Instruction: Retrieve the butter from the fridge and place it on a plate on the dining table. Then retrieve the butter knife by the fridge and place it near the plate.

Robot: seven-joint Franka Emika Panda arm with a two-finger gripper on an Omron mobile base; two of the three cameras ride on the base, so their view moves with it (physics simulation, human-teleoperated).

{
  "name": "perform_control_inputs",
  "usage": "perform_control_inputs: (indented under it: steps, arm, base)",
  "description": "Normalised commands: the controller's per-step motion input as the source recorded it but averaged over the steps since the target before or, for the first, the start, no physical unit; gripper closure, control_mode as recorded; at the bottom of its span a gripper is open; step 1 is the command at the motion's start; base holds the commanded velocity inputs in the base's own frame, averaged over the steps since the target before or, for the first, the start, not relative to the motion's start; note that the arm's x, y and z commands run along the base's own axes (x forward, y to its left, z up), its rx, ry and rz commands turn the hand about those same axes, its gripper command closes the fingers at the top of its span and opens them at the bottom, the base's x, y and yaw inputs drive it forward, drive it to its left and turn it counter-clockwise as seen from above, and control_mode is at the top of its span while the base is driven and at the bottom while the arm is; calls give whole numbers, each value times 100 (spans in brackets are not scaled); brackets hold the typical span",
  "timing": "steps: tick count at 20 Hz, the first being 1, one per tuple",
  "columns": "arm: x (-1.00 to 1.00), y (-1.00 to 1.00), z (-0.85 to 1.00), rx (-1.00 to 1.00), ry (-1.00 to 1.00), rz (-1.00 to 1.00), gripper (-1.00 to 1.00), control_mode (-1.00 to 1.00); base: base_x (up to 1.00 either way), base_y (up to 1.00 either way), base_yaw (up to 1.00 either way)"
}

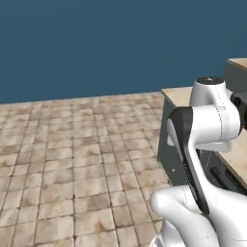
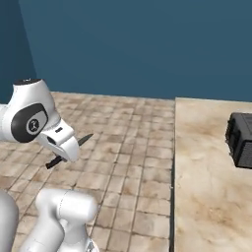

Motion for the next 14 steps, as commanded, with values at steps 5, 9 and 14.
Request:
perform_control_inputs:
  steps: [5, 9, 14]
  arm:
    - [0, 0, 0, 0, 0, 0, 100, 100]
    - [0, 0, 0, 0, 0, 0, 100, 100]
    - [0, 0, 0, 0, 0, 0, 100, 100]
  base:
    - [100, 24, -30]
    - [100, 41, -21]
    - [99, 62, -18]
